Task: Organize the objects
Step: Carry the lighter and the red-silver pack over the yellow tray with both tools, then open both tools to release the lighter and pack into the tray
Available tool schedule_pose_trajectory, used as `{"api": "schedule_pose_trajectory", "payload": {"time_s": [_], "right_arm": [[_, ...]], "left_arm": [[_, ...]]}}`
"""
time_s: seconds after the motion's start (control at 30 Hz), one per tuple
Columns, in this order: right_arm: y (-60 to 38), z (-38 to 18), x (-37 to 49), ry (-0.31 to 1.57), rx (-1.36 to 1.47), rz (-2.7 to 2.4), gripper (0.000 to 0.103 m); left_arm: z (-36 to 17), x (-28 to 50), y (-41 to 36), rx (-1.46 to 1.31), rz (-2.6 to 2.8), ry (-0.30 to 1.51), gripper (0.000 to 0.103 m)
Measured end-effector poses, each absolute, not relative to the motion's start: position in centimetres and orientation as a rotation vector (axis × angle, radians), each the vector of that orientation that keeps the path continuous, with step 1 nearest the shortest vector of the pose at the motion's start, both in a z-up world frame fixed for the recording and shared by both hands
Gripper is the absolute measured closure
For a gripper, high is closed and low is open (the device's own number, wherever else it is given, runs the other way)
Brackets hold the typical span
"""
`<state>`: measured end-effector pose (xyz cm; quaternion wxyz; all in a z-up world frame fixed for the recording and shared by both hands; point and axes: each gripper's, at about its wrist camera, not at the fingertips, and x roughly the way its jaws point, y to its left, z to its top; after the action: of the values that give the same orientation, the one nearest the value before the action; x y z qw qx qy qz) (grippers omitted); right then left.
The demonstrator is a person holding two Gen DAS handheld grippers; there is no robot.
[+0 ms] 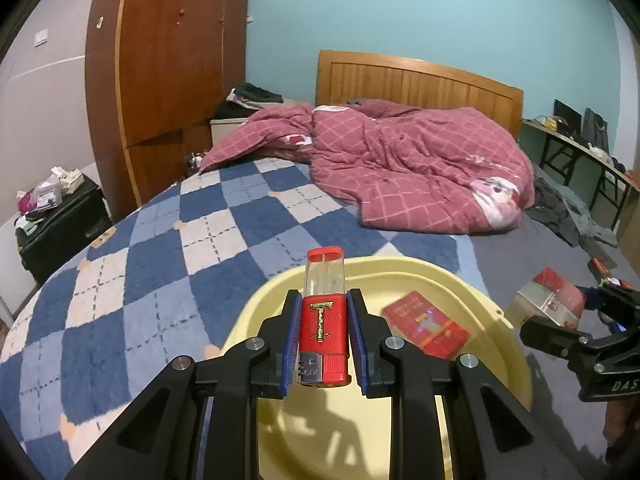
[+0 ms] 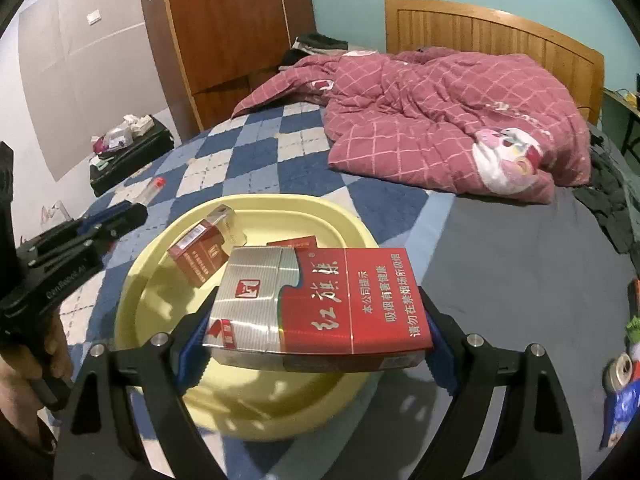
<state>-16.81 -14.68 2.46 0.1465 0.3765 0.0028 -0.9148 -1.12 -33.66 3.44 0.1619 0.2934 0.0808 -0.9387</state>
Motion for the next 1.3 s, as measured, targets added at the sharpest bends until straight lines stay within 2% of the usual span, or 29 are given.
{"api": "schedule_pose_trajectory", "payload": {"time_s": [0.33, 0.63, 1.07, 1.3], "right_arm": [[-16.8, 0.1, -21.4, 0.034, 1.126, -2.579, 0.016], [-18.2, -1.3, -23.3, 0.085, 1.143, -2.56, 0.016], [-19.0, -3.5, -25.1, 0.106, 1.223, -2.526, 0.016], [-20.2, -3.8, -25.4, 0.227, 1.245, -2.535, 0.015]], "left_arm": [[1.1, -4.5, -38.4, 0.915, -2.642, 0.292, 0.081], [-0.8, -7.0, -37.1, 0.99, -2.676, 0.172, 0.081], [-2.1, -8.2, -36.2, 1.03, -2.727, 0.177, 0.081], [-2.5, -8.2, -36.1, 1.05, -2.725, 0.171, 0.08]]}}
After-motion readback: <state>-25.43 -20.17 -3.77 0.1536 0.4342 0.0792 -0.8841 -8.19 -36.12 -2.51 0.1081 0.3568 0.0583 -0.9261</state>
